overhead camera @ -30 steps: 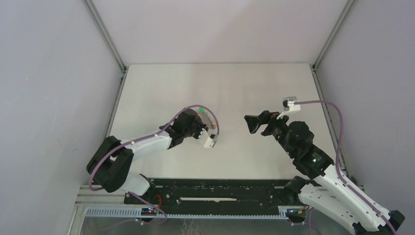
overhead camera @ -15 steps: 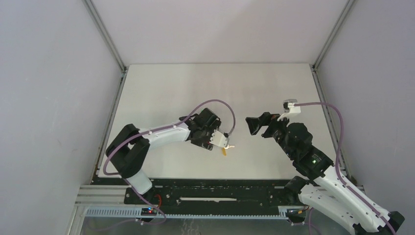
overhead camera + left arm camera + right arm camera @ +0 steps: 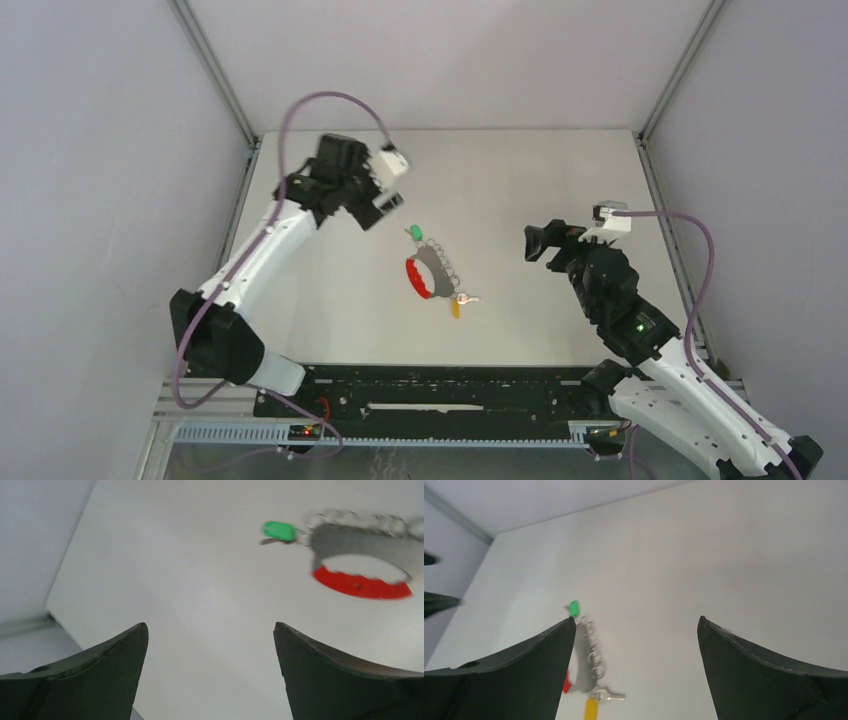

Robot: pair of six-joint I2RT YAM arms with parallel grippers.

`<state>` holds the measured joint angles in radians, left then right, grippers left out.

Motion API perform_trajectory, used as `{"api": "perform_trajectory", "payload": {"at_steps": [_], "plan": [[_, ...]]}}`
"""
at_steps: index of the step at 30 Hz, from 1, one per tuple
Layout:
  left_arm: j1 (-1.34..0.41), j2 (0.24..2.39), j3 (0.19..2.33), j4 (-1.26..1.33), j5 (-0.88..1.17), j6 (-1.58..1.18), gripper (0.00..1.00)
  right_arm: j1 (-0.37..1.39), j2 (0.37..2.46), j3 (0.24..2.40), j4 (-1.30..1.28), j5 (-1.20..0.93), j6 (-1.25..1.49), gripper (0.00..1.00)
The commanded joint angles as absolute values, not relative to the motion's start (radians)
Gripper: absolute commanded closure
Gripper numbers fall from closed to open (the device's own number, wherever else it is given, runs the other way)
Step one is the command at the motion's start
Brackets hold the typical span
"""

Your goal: Put the keys on the keyring

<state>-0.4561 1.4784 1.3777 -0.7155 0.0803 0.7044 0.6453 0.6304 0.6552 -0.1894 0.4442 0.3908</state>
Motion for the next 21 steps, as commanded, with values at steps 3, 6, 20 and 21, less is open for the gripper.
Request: {"api": "perform_trajectory", "payload": {"at_steps": [3,6,20,21], "plan": [[-0.205,1.343,1.217,-0.456,0.129,0.301,0.0,0.554,0.681,0.545,-0.053,0.702,0.321,0.0],[-0.193,1.255,0.951,-0.204,0.081,0.273,0.0,0.481,0.713,0.436,0.127,0.722,0.272,0.0],[0.077,1.259,0.484,0.499,0.247,-0.016,0.0,0.109,1.011,0.261,0.538,0.488,0.242,0.0],[0.079,1.253,0.468,0.519,0.241,-0.011,0.0,0.102,1.043,0.256,0.574,0.482,0.228,0.0]]}}
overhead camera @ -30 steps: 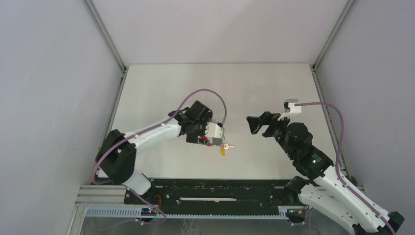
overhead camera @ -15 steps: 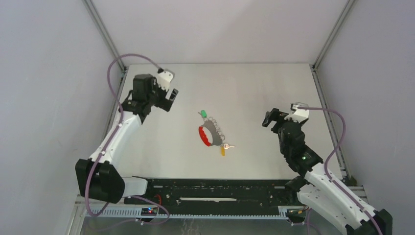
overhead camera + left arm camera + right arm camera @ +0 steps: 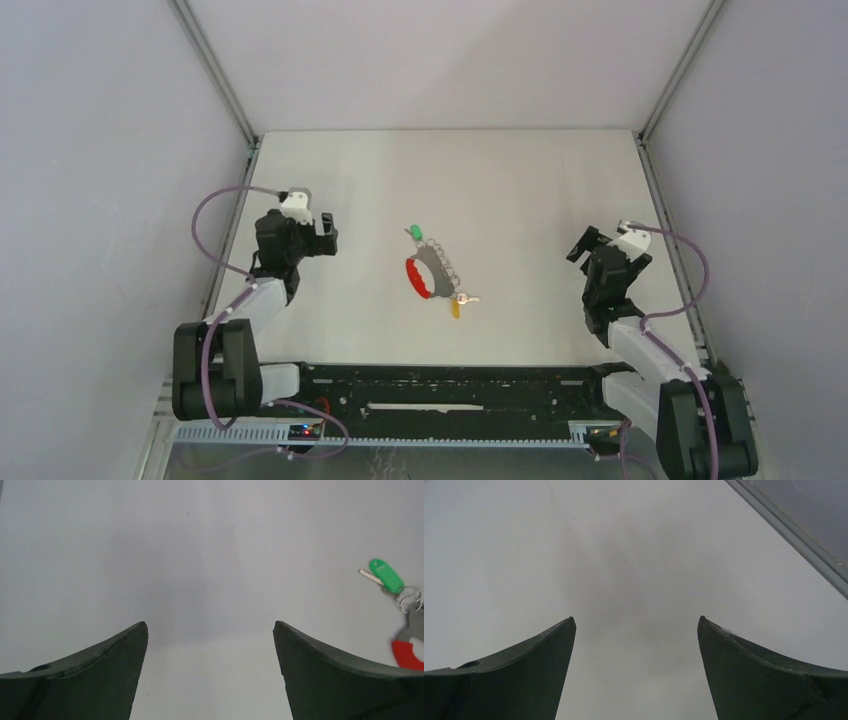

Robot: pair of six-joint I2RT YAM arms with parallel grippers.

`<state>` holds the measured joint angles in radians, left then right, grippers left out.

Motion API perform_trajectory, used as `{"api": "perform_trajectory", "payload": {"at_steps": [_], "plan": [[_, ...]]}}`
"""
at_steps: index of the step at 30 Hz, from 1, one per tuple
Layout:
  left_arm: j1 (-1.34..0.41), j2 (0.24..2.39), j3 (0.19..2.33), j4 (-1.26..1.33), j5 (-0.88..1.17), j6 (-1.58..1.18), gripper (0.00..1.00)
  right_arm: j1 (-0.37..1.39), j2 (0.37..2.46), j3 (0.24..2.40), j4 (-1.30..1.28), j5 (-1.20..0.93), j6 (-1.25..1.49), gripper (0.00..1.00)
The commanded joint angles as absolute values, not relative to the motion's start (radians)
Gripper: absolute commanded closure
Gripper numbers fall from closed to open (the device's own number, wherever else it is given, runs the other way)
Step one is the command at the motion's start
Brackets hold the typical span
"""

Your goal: Put the keys on the keyring

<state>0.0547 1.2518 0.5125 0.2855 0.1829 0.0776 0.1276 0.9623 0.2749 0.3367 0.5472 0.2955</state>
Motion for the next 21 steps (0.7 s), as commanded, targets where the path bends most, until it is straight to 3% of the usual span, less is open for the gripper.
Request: {"api": "perform_trajectory", "payload": {"at_steps": [1,6,9,11,13,16,21], "plan": [[0.08,1.239,0.447,0.54,0.232,-0.007,0.0,0.093,1.078,0.253,0.607,0.476,0.218,0.0],[0.083,1.136,0.284,0.789,0.106,0.071,0.0,0.057,1.181,0.272,0.751,0.38,0.157,0.0],[0.109,1.184,0.13,1.123,0.115,0.035,0.0,0.038,1.25,0.271,0.844,0.35,0.128,0.0],[0.11,1.194,0.113,1.129,0.076,0.027,0.0,0.022,1.282,0.244,0.921,0.31,0.129,0.0],[0.109,1.282,0.058,1.343,0.066,0.011,0.0,0.016,1.308,0.214,0.988,0.239,0.111,0.0],[0.107,1.236,0.063,1.273,0.059,0.023,0.0,0.048,1.353,0.132,1.193,0.273,0.074,0.0],[0.102,1.251,0.177,1.075,0.041,0.022,0.0,0.021,1.351,0.237,0.981,0.269,0.119,0.0]]}}
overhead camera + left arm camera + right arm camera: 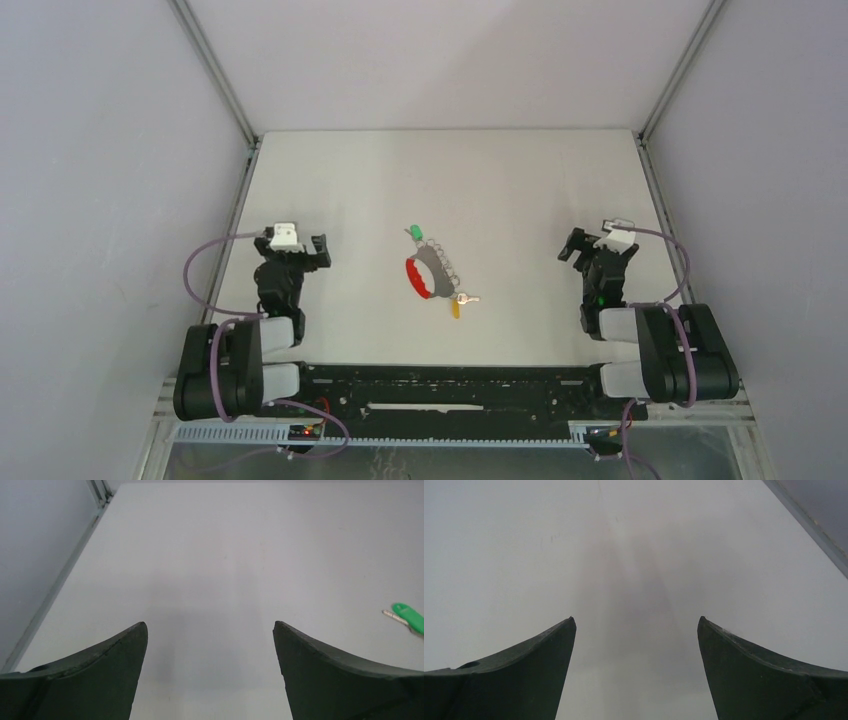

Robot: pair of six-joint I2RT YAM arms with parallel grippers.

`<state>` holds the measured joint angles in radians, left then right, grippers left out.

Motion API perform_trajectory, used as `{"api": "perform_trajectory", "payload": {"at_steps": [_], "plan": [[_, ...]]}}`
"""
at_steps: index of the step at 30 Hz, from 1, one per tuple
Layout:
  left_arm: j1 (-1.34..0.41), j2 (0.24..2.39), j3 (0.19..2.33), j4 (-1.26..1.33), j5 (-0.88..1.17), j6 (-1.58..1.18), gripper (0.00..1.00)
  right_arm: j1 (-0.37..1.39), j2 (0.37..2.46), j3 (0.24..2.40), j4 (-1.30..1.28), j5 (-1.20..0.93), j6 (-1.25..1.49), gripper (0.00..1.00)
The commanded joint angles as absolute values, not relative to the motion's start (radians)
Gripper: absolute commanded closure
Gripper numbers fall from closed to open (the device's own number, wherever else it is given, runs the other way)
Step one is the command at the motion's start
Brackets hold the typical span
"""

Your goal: Put the keys on the keyring

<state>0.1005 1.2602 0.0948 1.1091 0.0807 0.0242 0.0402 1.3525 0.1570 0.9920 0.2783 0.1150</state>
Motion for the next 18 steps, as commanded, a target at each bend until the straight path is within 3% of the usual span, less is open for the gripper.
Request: {"api": "perform_trajectory", "payload": {"at_steps": [1,18], "plan": [[0.102,1.258,0.174,1.089,0.041,0.018,0.0,0.019,1.363,0.229,1.008,0.261,0.108,0.0],[0.103,1.258,0.17,1.1,0.039,0.017,0.0,0.029,1.357,0.223,1.022,0.275,0.101,0.0]]}}
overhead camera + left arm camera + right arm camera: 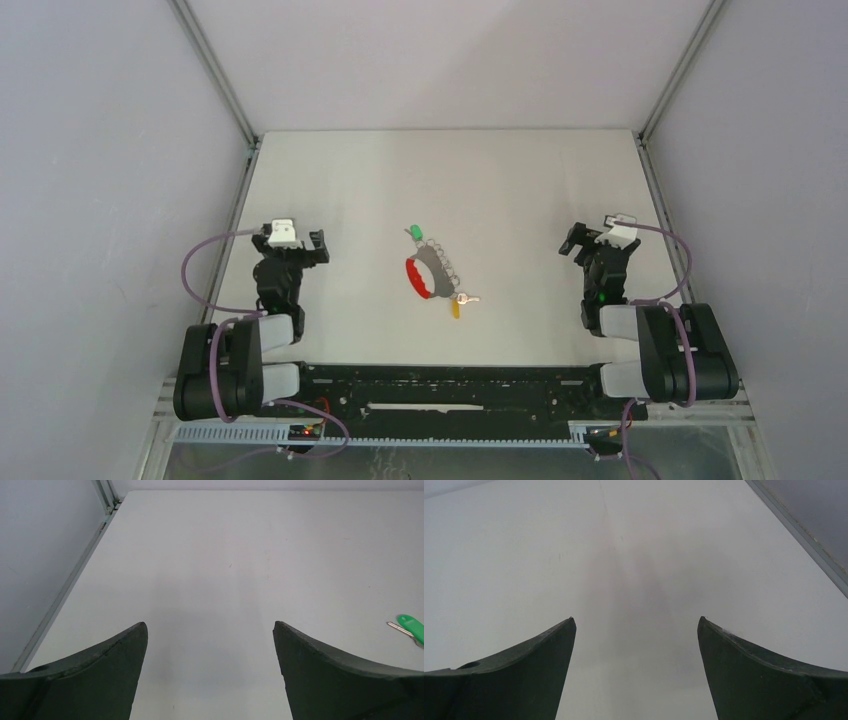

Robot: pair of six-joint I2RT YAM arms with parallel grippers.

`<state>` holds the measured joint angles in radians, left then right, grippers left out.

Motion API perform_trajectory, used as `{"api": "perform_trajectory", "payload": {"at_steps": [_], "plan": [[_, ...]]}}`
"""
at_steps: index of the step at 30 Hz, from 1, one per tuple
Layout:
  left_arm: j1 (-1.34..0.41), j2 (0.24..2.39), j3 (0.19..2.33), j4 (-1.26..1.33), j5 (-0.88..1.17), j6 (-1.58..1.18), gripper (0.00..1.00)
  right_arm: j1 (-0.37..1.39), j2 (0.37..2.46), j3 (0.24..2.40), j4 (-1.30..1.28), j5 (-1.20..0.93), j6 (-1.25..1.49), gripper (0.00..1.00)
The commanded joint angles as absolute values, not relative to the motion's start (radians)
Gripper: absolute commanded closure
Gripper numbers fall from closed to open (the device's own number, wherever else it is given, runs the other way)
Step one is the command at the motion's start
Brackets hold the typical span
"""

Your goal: Put the keys on the keyring

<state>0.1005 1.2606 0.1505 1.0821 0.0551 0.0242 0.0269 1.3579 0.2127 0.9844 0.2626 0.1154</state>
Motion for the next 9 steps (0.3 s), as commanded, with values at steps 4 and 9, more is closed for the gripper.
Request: {"api": "perform_trajectory", "payload": {"at_steps": [4,9], "plan": [[0.101,1.259,0.176,1.092,0.035,0.02,0.0,0.028,1.357,0.223,1.022,0.275,0.1,0.0],[0.098,1.251,0.166,1.099,0.031,0.019,0.0,0.028,1.356,0.223,1.022,0.274,0.101,0.0]]}}
